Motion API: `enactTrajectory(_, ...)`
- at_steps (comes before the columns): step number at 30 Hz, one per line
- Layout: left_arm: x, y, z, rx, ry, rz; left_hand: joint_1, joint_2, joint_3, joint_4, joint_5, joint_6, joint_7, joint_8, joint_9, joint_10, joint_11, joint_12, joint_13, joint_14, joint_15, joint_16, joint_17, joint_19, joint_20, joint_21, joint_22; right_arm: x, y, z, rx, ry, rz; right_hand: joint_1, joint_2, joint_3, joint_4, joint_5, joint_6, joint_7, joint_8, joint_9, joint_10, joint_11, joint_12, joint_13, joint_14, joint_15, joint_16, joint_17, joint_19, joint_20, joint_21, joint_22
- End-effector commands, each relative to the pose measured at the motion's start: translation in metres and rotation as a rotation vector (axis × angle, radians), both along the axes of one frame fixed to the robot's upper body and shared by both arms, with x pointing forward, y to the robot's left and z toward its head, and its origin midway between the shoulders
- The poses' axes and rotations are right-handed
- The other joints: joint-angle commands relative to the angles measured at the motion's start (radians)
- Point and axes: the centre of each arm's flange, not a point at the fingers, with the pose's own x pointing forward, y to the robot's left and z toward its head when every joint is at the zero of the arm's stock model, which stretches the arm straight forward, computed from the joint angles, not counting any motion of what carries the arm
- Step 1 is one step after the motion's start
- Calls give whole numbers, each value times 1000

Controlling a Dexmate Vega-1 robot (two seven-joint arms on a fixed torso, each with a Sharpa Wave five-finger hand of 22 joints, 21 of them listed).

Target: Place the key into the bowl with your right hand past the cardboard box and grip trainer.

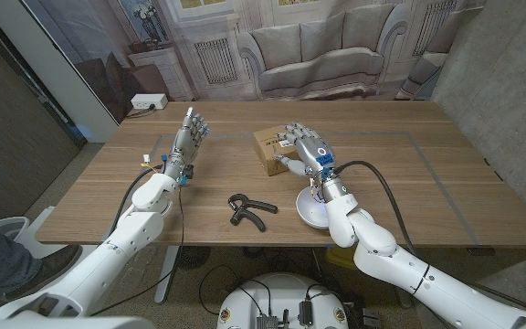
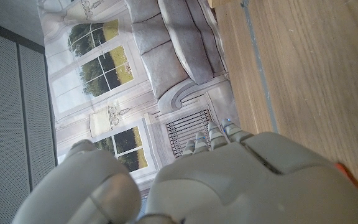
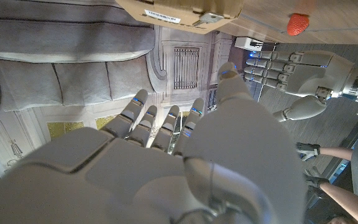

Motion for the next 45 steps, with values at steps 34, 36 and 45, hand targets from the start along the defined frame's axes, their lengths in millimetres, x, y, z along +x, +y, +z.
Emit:
enactTrajectory(34, -7, 3, 2, -4, -3, 2, 4, 8, -10, 3, -5, 5, 1, -2, 4, -2, -2, -5, 3, 2, -3, 0, 2, -1, 6, -5, 6, 13, 3, -19, -121, -25, -107, 46, 15, -31, 3, 14, 7, -11, -2, 25, 2, -27, -7, 2, 21, -65, 3, 2, 23, -79, -16, 6)
enactTrajectory(36, -7, 3, 1, -5, -2, 1, 4, 8, -10, 3, -5, 5, 1, -2, 4, -2, -2, -5, 3, 2, -3, 0, 2, -2, 6, -5, 6, 14, 3, -20, -127, -25, -113, 44, 15, -36, 6, 15, 8, -11, -1, 29, 4, -29, -6, 2, 23, -64, 3, 3, 25, -77, -17, 7)
enactTrajectory(45, -8, 4, -3, -8, 2, 1, 5, 9, -11, 3, -5, 5, 1, -3, 3, -1, -3, -5, 3, 2, -3, 0, 2, -2, 7, -5, 6, 16, 4, -23, -141, -31, -121, 46, 16, -46, 10, 18, 28, -11, 11, 41, 7, -26, -5, 3, 28, -64, 4, 3, 31, -75, -19, 7)
